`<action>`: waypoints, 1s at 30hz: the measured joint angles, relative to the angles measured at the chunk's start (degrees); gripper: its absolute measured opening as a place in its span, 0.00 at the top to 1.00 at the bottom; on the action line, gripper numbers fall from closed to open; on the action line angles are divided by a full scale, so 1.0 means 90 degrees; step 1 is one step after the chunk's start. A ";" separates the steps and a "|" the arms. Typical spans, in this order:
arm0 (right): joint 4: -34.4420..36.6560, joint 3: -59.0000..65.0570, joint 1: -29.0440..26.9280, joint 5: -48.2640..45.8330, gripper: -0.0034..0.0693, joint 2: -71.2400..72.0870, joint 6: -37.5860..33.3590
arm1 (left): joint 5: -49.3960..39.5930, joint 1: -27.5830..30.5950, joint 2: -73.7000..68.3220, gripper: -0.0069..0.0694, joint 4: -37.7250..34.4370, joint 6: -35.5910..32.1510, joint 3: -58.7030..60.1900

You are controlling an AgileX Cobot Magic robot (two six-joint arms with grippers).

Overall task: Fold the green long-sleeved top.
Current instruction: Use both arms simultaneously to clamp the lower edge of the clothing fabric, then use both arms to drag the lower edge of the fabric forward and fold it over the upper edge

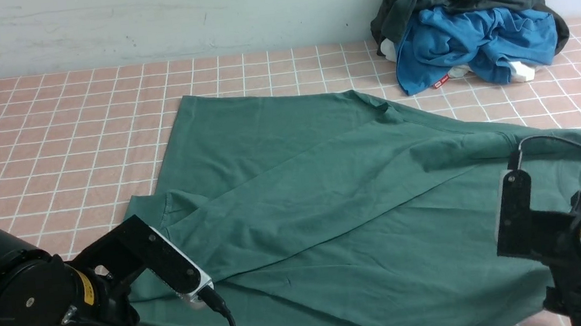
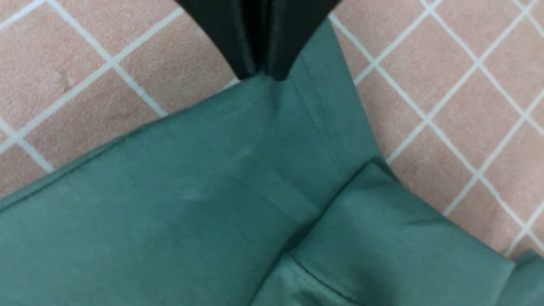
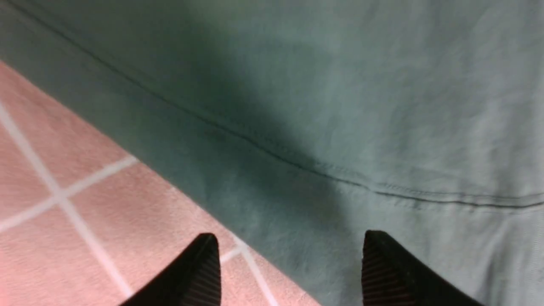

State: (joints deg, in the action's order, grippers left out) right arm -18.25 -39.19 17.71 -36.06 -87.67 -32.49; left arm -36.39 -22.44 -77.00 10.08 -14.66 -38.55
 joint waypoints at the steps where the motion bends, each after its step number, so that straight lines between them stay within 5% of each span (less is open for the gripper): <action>1: -0.0130 -0.0004 0.0000 0.0033 0.38 -0.0144 0.0144 | -0.0038 0.0000 0.0000 0.91 0.0073 0.0042 -0.0023; 6: -0.0347 -0.0076 0.0005 0.0030 0.45 -0.0462 0.0340 | -0.0123 0.0000 0.0000 0.91 0.0289 0.0287 -0.0051; 13: -0.0505 -0.0097 0.0042 0.0166 0.88 -0.0497 0.0722 | -0.0123 0.0000 0.0176 0.91 0.0302 0.0479 -0.0051; 15: -0.0527 -0.0069 0.0042 0.0141 0.93 -0.0320 0.0941 | -0.0123 0.0000 0.0364 0.91 0.0317 0.0730 -0.0051; 23: -0.0566 -0.0064 0.0042 -0.0078 0.94 0.1234 0.1138 | -0.0015 0.0000 0.1551 0.91 0.0963 0.2470 -0.0073; 25: -0.0870 -0.0071 0.0006 0.0235 0.94 0.1595 0.1319 | 0.0192 0.0048 0.1628 0.91 0.1396 0.3335 -0.0355; 30: -0.1528 -0.0417 -0.0552 0.1641 0.94 0.1157 0.2301 | 0.0751 0.0355 0.0608 0.91 0.2327 0.4130 -0.1611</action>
State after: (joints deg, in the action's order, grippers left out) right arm -32.00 -42.94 12.74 -21.28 -77.26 -11.78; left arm -29.62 -19.25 -71.53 31.02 22.51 -53.05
